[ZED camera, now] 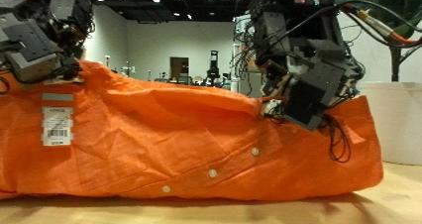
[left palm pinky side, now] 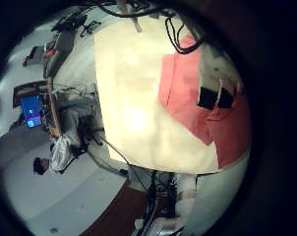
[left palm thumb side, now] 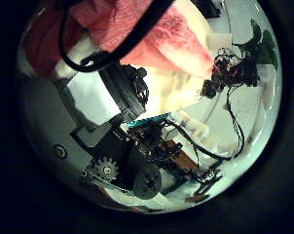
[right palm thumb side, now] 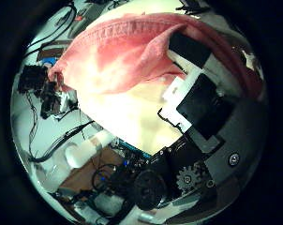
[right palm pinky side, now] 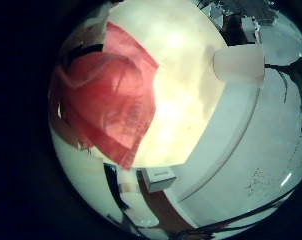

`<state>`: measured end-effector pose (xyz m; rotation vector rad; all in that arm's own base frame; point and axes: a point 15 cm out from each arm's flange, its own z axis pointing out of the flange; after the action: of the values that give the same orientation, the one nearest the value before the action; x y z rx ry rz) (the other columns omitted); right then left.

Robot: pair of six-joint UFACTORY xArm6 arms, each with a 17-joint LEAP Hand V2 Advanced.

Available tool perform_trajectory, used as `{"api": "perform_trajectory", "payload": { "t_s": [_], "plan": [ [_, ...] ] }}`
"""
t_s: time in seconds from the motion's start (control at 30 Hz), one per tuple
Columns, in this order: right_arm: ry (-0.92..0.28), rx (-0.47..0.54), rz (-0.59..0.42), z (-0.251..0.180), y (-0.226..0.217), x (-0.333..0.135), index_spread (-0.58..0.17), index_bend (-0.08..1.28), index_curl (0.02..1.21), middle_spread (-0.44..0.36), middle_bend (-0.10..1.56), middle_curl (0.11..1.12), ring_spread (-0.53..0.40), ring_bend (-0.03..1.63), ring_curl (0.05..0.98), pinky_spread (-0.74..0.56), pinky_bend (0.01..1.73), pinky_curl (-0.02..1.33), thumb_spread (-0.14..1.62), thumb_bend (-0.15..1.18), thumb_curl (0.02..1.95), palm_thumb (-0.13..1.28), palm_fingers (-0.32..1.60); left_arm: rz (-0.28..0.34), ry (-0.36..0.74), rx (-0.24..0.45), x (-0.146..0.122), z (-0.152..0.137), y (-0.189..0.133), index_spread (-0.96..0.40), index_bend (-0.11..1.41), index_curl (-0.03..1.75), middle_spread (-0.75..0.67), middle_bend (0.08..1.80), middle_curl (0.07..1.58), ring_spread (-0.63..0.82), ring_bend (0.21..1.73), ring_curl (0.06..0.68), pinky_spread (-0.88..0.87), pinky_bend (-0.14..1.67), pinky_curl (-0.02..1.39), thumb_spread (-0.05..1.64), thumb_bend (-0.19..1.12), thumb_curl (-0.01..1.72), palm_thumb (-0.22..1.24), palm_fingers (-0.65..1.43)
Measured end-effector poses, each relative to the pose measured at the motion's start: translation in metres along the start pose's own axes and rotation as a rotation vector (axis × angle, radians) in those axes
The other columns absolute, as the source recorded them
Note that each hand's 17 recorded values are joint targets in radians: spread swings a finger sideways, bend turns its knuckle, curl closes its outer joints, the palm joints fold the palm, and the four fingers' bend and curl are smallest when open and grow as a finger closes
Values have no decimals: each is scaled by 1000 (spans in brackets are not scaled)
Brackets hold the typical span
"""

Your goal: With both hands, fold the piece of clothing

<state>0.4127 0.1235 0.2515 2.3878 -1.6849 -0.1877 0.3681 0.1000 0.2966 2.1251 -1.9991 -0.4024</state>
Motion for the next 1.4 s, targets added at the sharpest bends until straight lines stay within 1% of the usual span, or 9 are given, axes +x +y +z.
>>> {"api": "perform_trajectory", "payload": {
  "t_s": [0.43,0.63,0.67,0.7,0.83,0.97,1.03,1.17,1.4],
  "plan": [
    [-5,-9,55,21,-98,15,-313,939,913,-173,1173,820,-264,1260,749,-308,1084,967,1167,-22,481,951,1054,-21,-9,-19,2,28,-86,-752,363,1068,-458,1108,684,-499,1150,492,-670,1026,560,1347,-9,284,600,1131],
    [-13,-16,81,36,-114,27,-349,727,853,-178,1029,757,-286,1259,714,-365,1049,935,1169,-24,434,887,906,-45,-6,8,-1,38,-117,-745,327,1076,-457,1104,690,-498,1145,493,-679,1006,563,1349,-13,281,586,1084],
    [-14,-18,85,38,-115,30,-352,672,846,-189,1002,750,-287,1257,711,-392,1037,928,1174,-29,425,867,821,-49,-6,8,-1,39,-119,-743,317,1078,-456,1100,691,-499,1139,493,-680,1001,564,1348,-13,281,581,1075],
    [-17,-18,91,38,-115,32,-349,541,819,-199,937,730,-289,1265,708,-429,1021,913,1183,-29,415,851,606,-51,-6,6,-1,41,-121,-737,293,1075,-456,1095,691,-502,1120,488,-683,992,564,1343,-22,277,558,1035],
    [-22,29,108,35,-125,42,-366,333,718,-209,777,664,-266,1211,659,-487,975,844,1217,-26,375,794,344,-64,-2,13,-7,42,-128,-684,169,1050,-451,1055,692,-503,1033,480,-677,979,582,1322,-32,262,466,771],
    [-65,155,141,18,-150,52,-384,353,655,-173,678,608,-220,1072,593,-348,785,790,1283,-19,337,745,177,-95,6,36,-18,42,-136,-487,98,970,-331,750,643,-416,1075,496,-635,1046,622,1295,-30,254,394,312],
    [-103,211,162,2,-156,56,-383,362,634,-148,637,584,-184,1016,567,-264,736,772,1312,-14,323,732,150,-112,11,58,-23,40,-141,-353,125,916,-178,561,585,-287,1022,486,-567,1051,634,1280,-31,248,355,77],
    [-110,259,167,-22,-149,69,-377,393,597,-95,582,537,-101,866,497,-33,632,712,1386,-8,290,712,128,-151,23,126,-37,23,-145,-126,173,800,98,392,448,19,839,386,-242,789,557,1252,-29,238,298,-186],
    [-98,351,155,-77,-120,89,-365,402,550,-50,507,479,4,707,413,221,504,612,1464,-1,259,712,127,-166,22,228,-51,-23,-129,43,134,604,323,239,363,341,644,292,261,560,433,1206,-22,233,231,-119]
  ]
}}
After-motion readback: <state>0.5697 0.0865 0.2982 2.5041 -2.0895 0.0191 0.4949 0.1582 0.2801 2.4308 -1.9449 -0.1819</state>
